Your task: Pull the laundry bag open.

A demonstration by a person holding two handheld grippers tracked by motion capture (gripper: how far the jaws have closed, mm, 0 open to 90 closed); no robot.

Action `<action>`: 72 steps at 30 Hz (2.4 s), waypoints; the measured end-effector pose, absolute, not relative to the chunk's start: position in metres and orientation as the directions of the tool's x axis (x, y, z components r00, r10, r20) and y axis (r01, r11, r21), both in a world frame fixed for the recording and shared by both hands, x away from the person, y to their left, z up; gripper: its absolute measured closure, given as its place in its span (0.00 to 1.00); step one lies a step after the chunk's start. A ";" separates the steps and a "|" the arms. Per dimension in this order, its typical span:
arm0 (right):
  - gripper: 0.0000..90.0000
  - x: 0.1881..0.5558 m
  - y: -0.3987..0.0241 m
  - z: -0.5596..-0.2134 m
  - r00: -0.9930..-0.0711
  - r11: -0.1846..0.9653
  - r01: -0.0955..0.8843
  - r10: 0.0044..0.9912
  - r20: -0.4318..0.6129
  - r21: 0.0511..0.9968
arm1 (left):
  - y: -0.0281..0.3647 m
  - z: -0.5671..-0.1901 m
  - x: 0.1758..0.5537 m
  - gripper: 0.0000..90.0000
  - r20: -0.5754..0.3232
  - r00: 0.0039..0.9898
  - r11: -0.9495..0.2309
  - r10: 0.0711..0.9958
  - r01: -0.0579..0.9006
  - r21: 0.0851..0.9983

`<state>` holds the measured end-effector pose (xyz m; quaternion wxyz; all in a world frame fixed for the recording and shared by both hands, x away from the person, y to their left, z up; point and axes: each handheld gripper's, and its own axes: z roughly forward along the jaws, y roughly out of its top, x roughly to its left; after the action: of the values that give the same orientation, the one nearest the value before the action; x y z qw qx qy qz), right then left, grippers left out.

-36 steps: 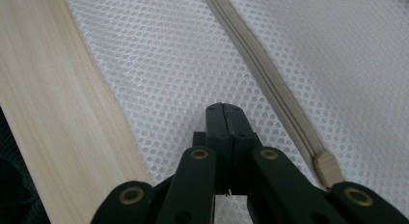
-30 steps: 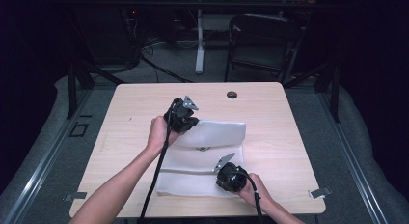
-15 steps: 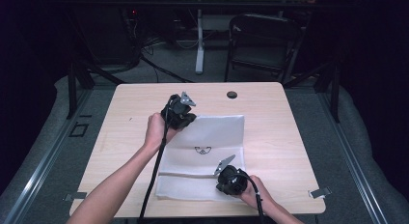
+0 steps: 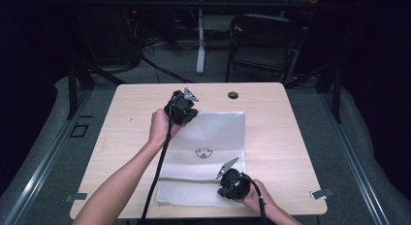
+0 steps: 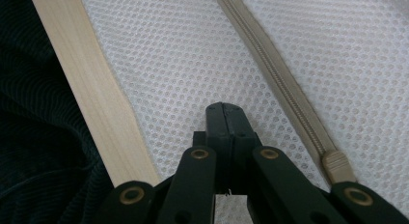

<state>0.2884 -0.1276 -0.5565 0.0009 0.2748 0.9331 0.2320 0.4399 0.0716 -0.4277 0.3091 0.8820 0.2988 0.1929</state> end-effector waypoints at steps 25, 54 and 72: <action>0.92 0.290 -0.130 -0.554 -0.834 0.689 0.533 0.527 0.165 0.492 | 0.060 -0.463 0.495 0.64 0.103 0.664 -0.543 0.741 0.502 0.674; 0.12 0.311 -0.218 -0.512 -0.731 0.588 0.621 0.674 0.110 0.518 | 0.073 -0.470 0.405 0.13 -0.014 0.803 -0.585 0.596 0.446 0.677; 0.16 0.315 -0.230 -0.515 -0.704 0.573 0.644 0.702 0.102 0.507 | 0.069 -0.485 0.374 0.13 -0.049 0.838 -0.597 0.544 0.427 0.680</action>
<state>0.3148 -0.2295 -0.5151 0.0553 0.3804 0.8850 0.2626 0.3740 0.0689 -0.4852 0.3569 0.8897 0.2726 0.0819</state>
